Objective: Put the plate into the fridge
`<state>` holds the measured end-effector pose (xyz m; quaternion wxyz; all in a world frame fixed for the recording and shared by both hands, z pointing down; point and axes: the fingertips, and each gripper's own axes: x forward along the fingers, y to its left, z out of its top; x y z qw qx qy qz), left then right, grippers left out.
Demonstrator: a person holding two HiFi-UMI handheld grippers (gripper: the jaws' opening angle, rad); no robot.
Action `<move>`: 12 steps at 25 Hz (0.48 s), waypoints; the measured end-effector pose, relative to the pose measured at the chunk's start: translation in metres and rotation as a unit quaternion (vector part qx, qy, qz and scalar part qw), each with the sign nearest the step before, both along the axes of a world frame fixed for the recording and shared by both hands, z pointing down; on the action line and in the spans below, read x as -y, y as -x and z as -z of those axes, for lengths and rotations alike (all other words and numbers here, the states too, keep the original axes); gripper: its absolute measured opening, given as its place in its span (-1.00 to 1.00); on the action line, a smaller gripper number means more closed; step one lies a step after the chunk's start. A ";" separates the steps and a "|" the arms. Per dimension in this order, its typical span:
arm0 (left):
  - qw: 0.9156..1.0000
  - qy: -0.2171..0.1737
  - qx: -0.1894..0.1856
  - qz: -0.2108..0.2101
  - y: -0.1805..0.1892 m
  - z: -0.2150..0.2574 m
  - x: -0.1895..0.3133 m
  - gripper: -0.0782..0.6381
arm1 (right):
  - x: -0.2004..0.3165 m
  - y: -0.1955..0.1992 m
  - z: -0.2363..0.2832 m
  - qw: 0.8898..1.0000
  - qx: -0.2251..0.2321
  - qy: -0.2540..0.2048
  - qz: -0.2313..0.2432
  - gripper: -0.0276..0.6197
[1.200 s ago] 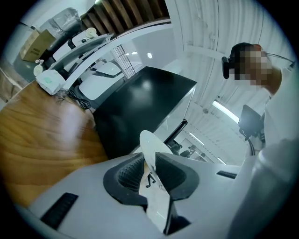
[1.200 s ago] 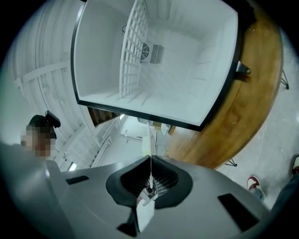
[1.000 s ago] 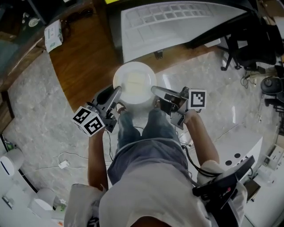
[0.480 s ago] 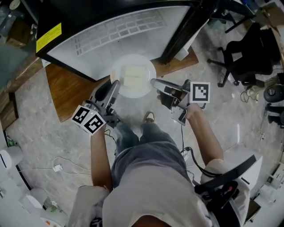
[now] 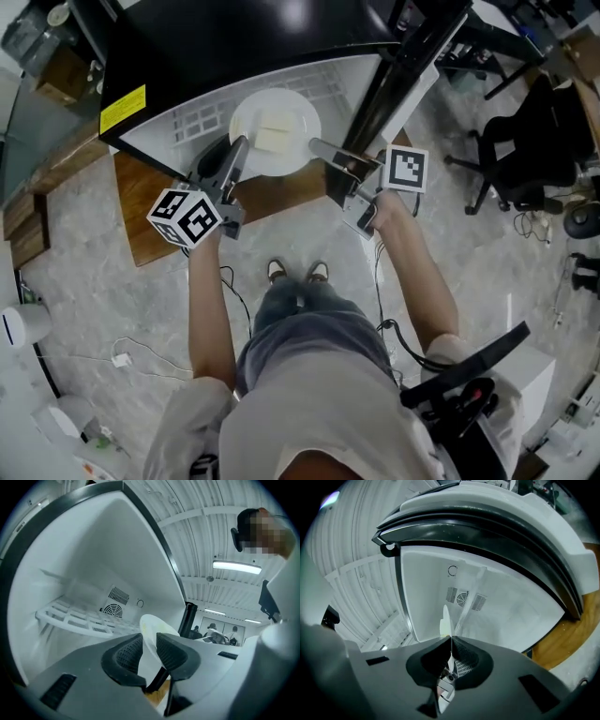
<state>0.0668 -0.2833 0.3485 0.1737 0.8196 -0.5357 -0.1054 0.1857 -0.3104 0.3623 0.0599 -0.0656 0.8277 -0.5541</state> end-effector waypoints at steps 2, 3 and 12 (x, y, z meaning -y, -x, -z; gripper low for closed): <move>1.000 0.003 0.012 0.012 0.010 0.003 0.008 -0.55 | 0.007 0.011 0.002 1.000 0.001 0.001 -0.003 -0.85; 1.000 0.006 0.021 0.018 0.014 0.003 0.010 -0.54 | 0.008 0.015 0.002 1.000 0.000 0.003 -0.004 -0.85; 0.998 0.015 0.032 0.045 0.039 0.014 0.031 -0.53 | 0.031 0.039 0.006 0.999 -0.008 0.026 -0.030 -0.85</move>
